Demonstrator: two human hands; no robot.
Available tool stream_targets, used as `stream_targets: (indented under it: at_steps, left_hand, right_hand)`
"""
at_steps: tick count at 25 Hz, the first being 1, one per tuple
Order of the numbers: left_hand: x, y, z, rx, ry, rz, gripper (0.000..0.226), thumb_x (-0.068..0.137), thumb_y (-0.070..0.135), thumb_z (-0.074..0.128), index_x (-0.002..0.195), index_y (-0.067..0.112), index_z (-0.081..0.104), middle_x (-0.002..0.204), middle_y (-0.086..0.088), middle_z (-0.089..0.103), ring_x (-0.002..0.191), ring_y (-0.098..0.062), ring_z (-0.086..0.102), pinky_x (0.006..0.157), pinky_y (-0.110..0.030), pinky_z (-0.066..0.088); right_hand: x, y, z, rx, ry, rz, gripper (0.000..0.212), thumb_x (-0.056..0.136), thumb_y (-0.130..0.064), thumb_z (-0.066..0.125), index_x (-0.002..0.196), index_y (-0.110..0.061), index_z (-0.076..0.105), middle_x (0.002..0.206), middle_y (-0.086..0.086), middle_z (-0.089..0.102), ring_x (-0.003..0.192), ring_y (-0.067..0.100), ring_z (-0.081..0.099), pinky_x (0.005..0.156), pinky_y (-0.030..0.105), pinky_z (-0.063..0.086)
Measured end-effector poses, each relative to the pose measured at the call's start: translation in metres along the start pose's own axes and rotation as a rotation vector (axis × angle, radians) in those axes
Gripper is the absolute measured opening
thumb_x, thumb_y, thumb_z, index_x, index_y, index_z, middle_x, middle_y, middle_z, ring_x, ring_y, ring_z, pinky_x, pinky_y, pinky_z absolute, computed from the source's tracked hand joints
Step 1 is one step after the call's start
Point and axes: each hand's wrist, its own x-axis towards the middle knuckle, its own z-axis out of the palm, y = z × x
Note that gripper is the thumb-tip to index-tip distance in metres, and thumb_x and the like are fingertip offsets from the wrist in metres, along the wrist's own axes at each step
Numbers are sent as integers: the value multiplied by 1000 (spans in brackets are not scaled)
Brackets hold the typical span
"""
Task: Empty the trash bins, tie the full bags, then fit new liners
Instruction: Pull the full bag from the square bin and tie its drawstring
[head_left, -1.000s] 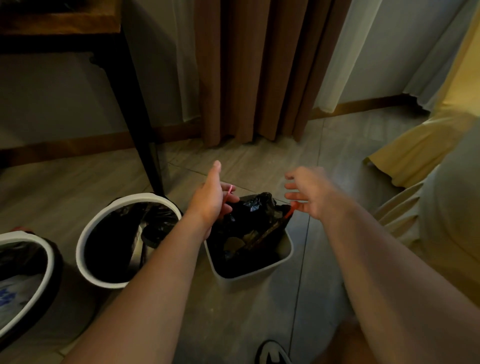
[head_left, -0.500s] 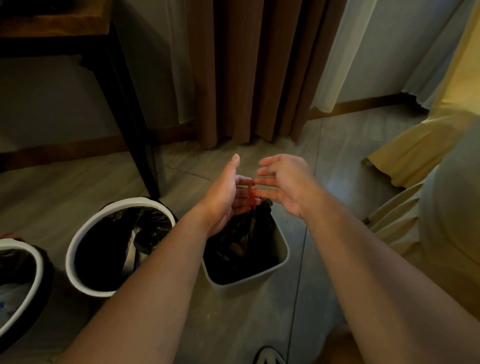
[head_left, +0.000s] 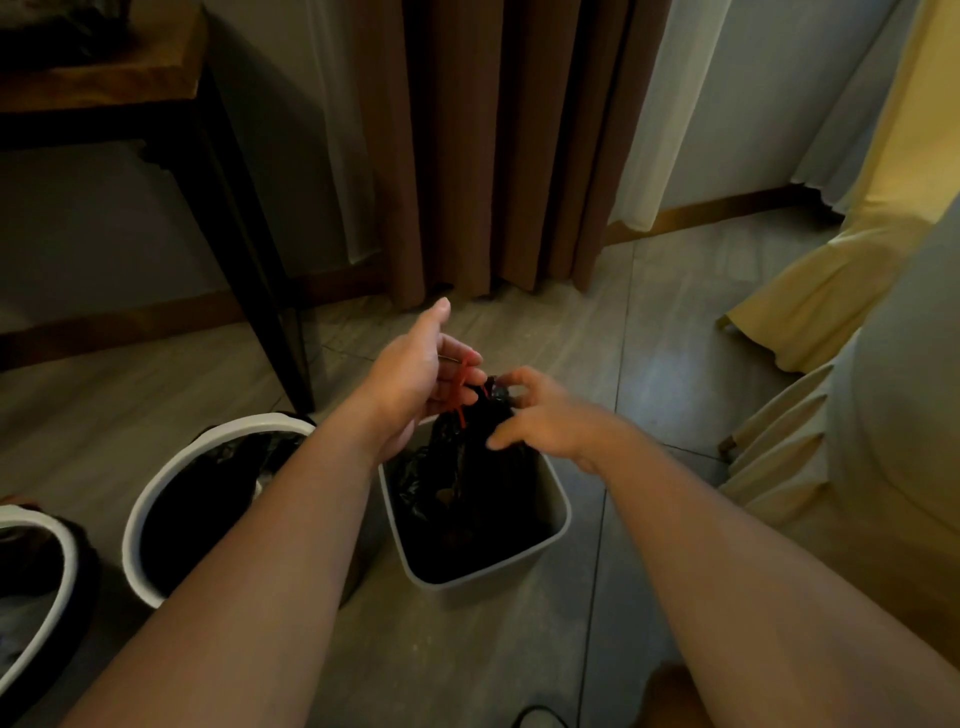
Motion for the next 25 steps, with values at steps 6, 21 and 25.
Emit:
stream_targets:
  at_steps: [6,21,25]
  left_hand:
    - [-9,9,-2,-33,-53,1,66,99,71,47,101,10,73,93,-12,79,77,-24,71,82,-46,59]
    - [-15,23,-14,-157,-34,56,41,96,57,64,84,18,70,95,-8,79,77,-21,73,74,-38,60]
    - [-16,24,-13,-256,-89,35,43,95,59,63,89,17,69,92,-6,76,72,-18,71,72,-37,61]
  right_hand:
    - [18,37,20,-113,43,100,62,72,-24,94,117,-31,51,106,-6,66,93,10,63,70,28,49]
    - [46,67,58,-279,-60,39,137,29,-61,99,147,-63,31,146,-12,55,135,20,53,116,57,41]
    - [49,56,68,-170,-98,-3,49,64,-42,96,103,-57,71,101,-25,76,96,0,71,104,43,53]
